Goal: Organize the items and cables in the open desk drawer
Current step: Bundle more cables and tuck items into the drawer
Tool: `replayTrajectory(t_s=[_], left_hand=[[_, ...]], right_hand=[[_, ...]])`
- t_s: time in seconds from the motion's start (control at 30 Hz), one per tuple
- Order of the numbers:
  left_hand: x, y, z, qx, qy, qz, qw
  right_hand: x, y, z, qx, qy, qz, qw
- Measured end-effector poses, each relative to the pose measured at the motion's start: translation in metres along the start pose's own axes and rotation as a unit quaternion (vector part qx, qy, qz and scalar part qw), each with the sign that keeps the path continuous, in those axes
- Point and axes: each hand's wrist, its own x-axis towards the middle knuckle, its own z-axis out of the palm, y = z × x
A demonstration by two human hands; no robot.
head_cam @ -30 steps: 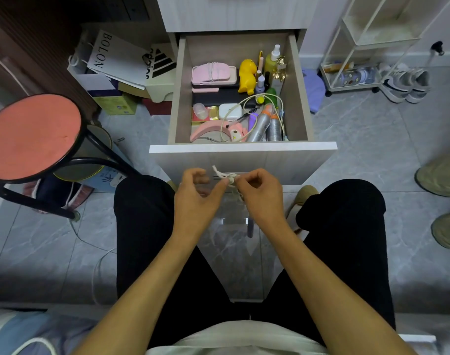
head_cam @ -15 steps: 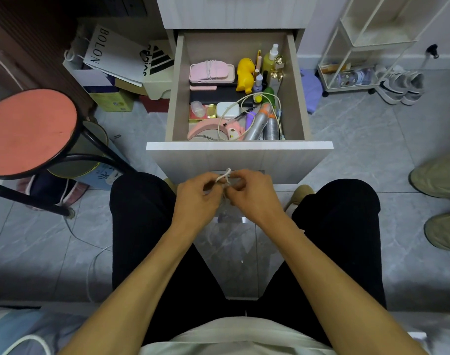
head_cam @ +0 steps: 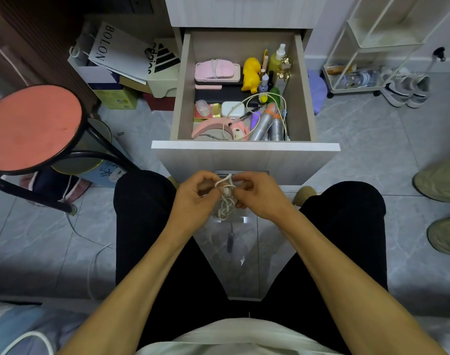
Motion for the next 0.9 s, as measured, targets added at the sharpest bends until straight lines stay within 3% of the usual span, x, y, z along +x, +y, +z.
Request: replayTrajectory(t_s=[0.1,0.27,0.43,0.53,0.7,0.9], left_hand=[[0.0,0.0,0.0,-0.053,0.009,-0.028,0.998],[-0.002,-0.003,0.006,-0.163,0.055,-0.135,0.976],[-0.001,-0.003,0.004,-0.005,-0.032,-0.134,0.99],[0.0,-0.001,-0.001,-0.007,-0.053,-0.134,0.989],[0.0,0.0,0.007,0.06,-0.036,-0.11,0.991],[0.002,-0.004,0.01,0.044,0.003,-0.184,0.982]], right_hand=[[-0.001,0.005,-0.001,0.002,-0.028,-0.007,1.0],[-0.005,0.017,0.004,0.051,-0.012,0.022,0.998],[-0.007,0.023,0.011,0.132,0.036,0.057,0.989],[-0.009,0.018,0.011,0.2,0.026,0.063,0.977],[-0.013,0.017,0.01,0.232,0.016,0.056,0.971],[-0.014,0.023,0.013,0.251,-0.003,0.041,0.967]])
